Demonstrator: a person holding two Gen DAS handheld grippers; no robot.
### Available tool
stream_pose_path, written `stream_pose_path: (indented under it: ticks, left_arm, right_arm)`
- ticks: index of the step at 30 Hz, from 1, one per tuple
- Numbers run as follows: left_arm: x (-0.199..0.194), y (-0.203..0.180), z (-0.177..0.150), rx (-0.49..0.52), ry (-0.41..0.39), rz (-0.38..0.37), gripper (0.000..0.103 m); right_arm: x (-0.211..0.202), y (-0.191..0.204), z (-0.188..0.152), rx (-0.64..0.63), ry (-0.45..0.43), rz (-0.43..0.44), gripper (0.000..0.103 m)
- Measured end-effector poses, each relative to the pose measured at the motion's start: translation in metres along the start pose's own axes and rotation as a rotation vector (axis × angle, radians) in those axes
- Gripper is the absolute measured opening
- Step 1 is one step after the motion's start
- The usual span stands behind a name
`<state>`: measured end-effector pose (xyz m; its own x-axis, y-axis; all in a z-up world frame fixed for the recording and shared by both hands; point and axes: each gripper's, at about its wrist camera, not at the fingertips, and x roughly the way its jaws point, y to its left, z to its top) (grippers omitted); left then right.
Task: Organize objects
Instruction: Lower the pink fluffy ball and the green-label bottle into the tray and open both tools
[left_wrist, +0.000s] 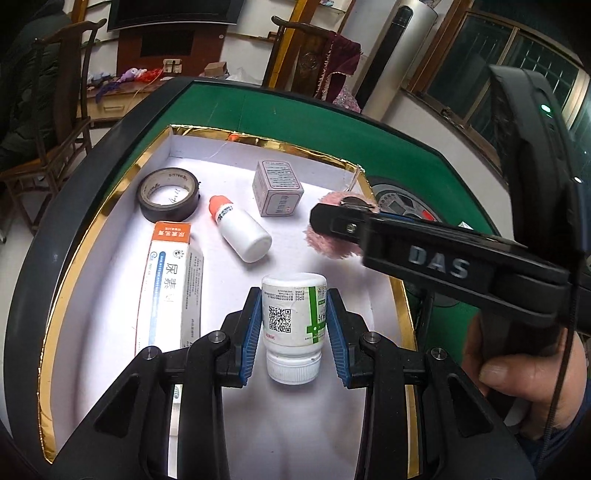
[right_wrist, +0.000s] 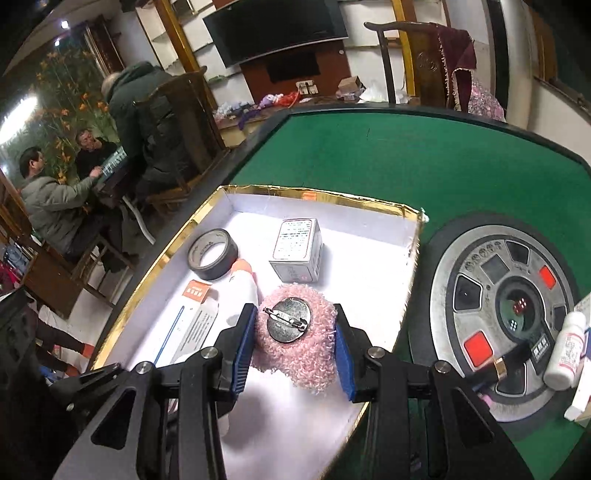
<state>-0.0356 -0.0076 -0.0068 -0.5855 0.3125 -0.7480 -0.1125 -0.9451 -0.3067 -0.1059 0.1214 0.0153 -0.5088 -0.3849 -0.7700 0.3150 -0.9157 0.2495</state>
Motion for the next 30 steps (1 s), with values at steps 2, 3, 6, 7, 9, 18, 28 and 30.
stream_pose_path:
  ticks: [2, 3, 6, 7, 9, 18, 28, 30]
  left_arm:
    - [0.001, 0.002, 0.0, -0.004, 0.006, 0.014, 0.033]
    - [0.002, 0.003, 0.001, -0.006, 0.007, 0.018, 0.033]
    - [0.003, 0.006, 0.001, -0.011, 0.012, 0.045, 0.033]
    - [0.004, 0.007, 0.001, -0.011, 0.011, 0.053, 0.033]
    - [0.005, 0.008, 0.001, -0.012, 0.014, 0.067, 0.033]
    - [0.011, 0.012, 0.002, -0.018, 0.025, 0.082, 0.033]
    - [0.012, 0.013, 0.002, -0.018, 0.032, 0.085, 0.033]
    - [0.012, 0.013, 0.002, -0.017, 0.034, 0.086, 0.033]
  right_arm:
    - [0.005, 0.001, 0.002, -0.004, 0.013, -0.012, 0.039]
    - [0.009, 0.002, 0.003, -0.008, 0.025, -0.018, 0.039]
    - [0.017, 0.003, 0.007, -0.014, 0.051, -0.029, 0.039]
    - [0.02, 0.005, 0.007, -0.019, 0.061, -0.033, 0.039]
    - [0.025, 0.007, 0.009, -0.027, 0.078, -0.046, 0.039]
    - [0.045, 0.009, 0.014, -0.028, 0.137, -0.075, 0.039]
    - [0.054, 0.01, 0.016, -0.024, 0.149, -0.081, 0.039]
    - [0.054, 0.01, 0.016, -0.023, 0.15, -0.077, 0.039]
